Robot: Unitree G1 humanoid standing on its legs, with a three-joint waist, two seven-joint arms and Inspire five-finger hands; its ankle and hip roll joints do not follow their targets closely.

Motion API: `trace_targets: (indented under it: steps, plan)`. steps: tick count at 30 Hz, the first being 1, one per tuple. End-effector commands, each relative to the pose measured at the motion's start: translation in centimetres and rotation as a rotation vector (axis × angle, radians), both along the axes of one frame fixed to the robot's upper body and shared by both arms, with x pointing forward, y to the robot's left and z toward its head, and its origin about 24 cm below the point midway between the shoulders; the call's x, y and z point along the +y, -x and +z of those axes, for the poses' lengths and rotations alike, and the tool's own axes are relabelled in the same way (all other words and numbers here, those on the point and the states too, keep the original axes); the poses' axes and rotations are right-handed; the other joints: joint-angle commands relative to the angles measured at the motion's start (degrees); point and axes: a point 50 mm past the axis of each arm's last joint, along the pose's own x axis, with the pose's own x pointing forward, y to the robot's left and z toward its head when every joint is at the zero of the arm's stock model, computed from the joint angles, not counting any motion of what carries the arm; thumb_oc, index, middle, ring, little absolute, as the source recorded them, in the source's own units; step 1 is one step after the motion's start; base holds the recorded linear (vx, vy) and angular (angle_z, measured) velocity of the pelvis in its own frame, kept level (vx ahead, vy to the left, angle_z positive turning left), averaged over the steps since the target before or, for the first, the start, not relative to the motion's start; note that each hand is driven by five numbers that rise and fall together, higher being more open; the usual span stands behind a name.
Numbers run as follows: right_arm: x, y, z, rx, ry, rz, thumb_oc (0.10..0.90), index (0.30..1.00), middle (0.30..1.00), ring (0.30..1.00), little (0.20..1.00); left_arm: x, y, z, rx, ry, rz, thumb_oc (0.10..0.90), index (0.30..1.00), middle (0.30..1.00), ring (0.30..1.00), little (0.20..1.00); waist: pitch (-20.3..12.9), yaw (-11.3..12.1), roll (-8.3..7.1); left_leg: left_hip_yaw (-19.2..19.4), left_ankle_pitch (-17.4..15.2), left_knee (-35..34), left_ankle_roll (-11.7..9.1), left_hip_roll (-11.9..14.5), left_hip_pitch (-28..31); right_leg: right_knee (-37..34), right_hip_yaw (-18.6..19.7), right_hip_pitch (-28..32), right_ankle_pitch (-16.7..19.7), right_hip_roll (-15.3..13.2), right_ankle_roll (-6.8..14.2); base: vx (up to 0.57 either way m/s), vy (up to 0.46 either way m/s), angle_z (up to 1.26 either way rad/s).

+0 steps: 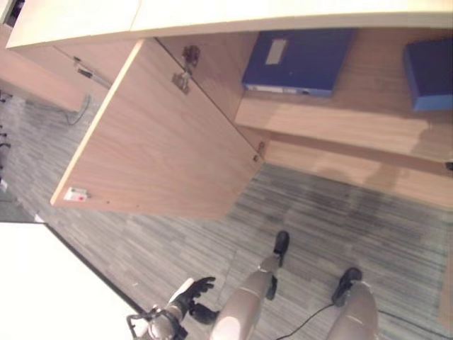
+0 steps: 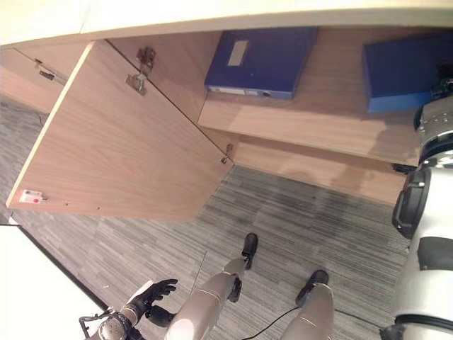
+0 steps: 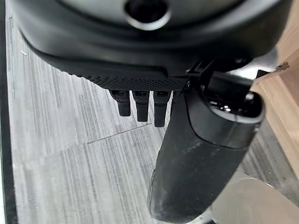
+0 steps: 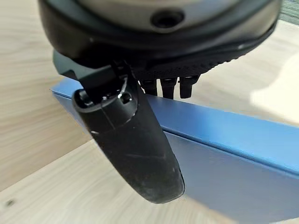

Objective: Put the empty folder in the office cabinet

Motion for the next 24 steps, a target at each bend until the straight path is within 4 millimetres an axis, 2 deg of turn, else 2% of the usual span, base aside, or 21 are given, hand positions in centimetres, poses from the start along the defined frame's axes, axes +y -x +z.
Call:
trace_targets:
  steps: [1,2,3,4,6,8,9,10,11,15,16,17,20,24]
  plan:
    - [-2.9,3.3,5.2,-0.092,0.223,-0.085,0.8,0.9,0.9,0.9,0.9,4.2,1.2,-0.3,0.066,-0.152,0.029,0.8,0.9,0.9,0.9,0.9,-4.3,2.2,-1.25,-0.9,-15.6,1.2,-2.3,0.5,8.3,-12.8,-1.3,9.1,-4.1,4.9,2.5,0.11,-0.07,0.12]
    - [-2.9,3.3,5.1,-0.09,0.223,-0.085,0.8,0.9,0.9,0.9,0.9,4.2,1.2,-0.3,0.067,-0.153,0.028,0.8,0.9,0.9,0.9,0.9,-4.3,2.2,-1.15,-1.0,-15.3,0.8,-2.4,0.6,8.6,-13.3,-1.5,9.5,-3.9,5.1,2.5,0.0,-0.041,0.12]
    - [-3.0,3.2,4.6,-0.069,0.224,-0.082,0.8,0.9,0.9,0.9,0.9,4.2,1.3,-0.4,0.07,-0.148,0.036,0.8,0.9,0.9,0.9,0.9,-4.1,2.4,-1.05,-0.9,-13.6,-0.9,-2.3,1.0,9.0,-14.9,-2.8,9.8,-2.0,5.1,2.3,0.0,-0.035,0.09]
    - [-2.9,3.1,4.4,-0.065,0.227,-0.076,0.8,0.9,0.9,0.9,0.9,4.1,1.3,-0.5,0.072,-0.145,0.041,0.8,0.9,0.9,0.9,0.9,-4.6,2.3,-1.37,-1.5,-13.9,-2.5,-2.5,1.2,10.2,-16.0,-2.1,10.9,-3.0,5.7,2.4,-0.01,-0.046,-0.11]
    - [-2.4,2.4,3.8,-0.017,0.257,-0.042,0.8,0.9,0.9,0.9,0.9,4.0,1.5,-0.6,0.077,-0.148,0.047,0.8,0.9,0.9,0.9,0.9,-5.0,2.6,-1.47,-1.6,-12.5,-4.9,-2.6,1.7,11.3,-17.9,-2.5,11.7,-2.2,6.3,2.4,0.03,-0.045,0.02]
    - [-2.0,1.7,2.8,0.014,0.256,-0.022,0.8,0.9,0.9,0.9,0.9,3.8,1.4,-0.7,0.074,-0.139,0.061,0.8,0.9,0.9,0.9,0.9,-4.5,2.8,-1.05,-1.2,-11.1,-4.8,-2.4,2.0,10.8,-18.7,-3.5,11.5,-0.2,6.5,2.2,-0.12,0.025,-0.03]
    - [-1.8,1.5,2.4,0.019,0.246,-0.015,0.8,0.9,0.9,0.9,0.9,3.8,1.4,-0.7,0.071,-0.134,0.069,0.8,0.9,0.9,0.9,0.9,-4.5,2.8,-0.92,-1.3,-11.1,-4.9,-2.4,2.0,10.8,-18.8,-3.3,11.5,-0.1,6.7,2.1,-0.1,0.028,-0.16]
    - [-1.1,0.7,1.2,0.025,0.207,0.011,0.8,0.9,0.9,0.9,0.9,3.6,1.2,-0.7,0.066,-0.131,0.085,0.8,0.9,0.9,0.9,0.9,-4.2,2.8,-0.54,-1.2,-11.1,-4.9,-2.2,2.2,11.0,-18.7,-3.0,11.4,-0.1,7.1,2.0,-0.01,-0.005,-0.09]
    - [-1.1,0.6,1.1,0.025,0.206,0.012,0.8,0.9,0.9,0.9,0.9,3.7,1.3,-0.7,0.067,-0.132,0.086,0.8,0.9,0.9,0.9,0.9,-4.2,2.8,-0.62,-1.1,-11.1,-4.9,-2.2,2.2,11.0,-18.7,-3.0,11.4,-0.1,7.1,2.0,-0.01,0.002,-0.05]
    - [1.3,-1.4,-0.6,-0.048,0.093,0.062,0.8,0.9,0.9,0.9,0.9,3.4,1.3,-1.0,0.068,-0.136,0.113,0.8,0.9,0.9,0.9,0.9,-3.9,2.9,-0.28,-0.8,-11.1,-5.0,-2.1,2.2,10.8,-18.5,-2.2,10.8,-0.1,7.6,2.0,-0.01,0.008,-0.09]
    - [1.3,-1.4,-0.6,-0.048,0.093,0.062,0.8,0.9,0.9,0.9,0.9,3.4,1.3,-1.0,0.068,-0.136,0.113,0.8,0.9,0.9,0.9,0.9,-3.9,2.9,-0.32,-0.8,-11.1,-5.0,-2.1,2.2,10.8,-18.5,-2.2,10.8,-0.1,7.6,2.0,-0.01,0.023,-0.12]
    - [2.8,-2.4,-0.7,-0.136,0.036,0.083,0.8,0.9,0.9,0.9,0.9,2.9,1.2,-1.3,0.07,-0.132,0.125,0.8,0.9,0.9,0.9,0.9,-3.8,2.9,0.17,-0.8,-11.0,-5.0,-2.2,2.1,10.4,-18.5,-2.1,10.5,-0.2,7.6,2.1,-0.01,0.014,-0.11]
    - [3.1,-2.6,-0.8,-0.166,0.017,0.086,0.8,0.9,0.9,0.9,0.9,2.6,1.3,-1.4,0.072,-0.124,0.126,0.8,0.9,0.9,0.9,0.9,-3.7,2.9,0.4,-0.8,-10.9,-5.1,-2.2,2.0,10.3,-18.3,-2.2,10.3,-0.2,7.6,2.1,0.0,0.017,-0.07]
    - [3.6,-3.0,-1.7,-0.229,-0.036,0.075,0.8,0.9,0.9,0.9,0.9,2.0,1.1,-1.5,0.066,-0.113,0.119,0.8,0.9,0.9,0.9,0.9,-3.3,3.0,1.58,-1.1,-10.9,-5.1,-2.2,1.7,10.2,-18.0,-2.4,10.1,-0.2,7.1,2.2,0.0,0.007,0.03]
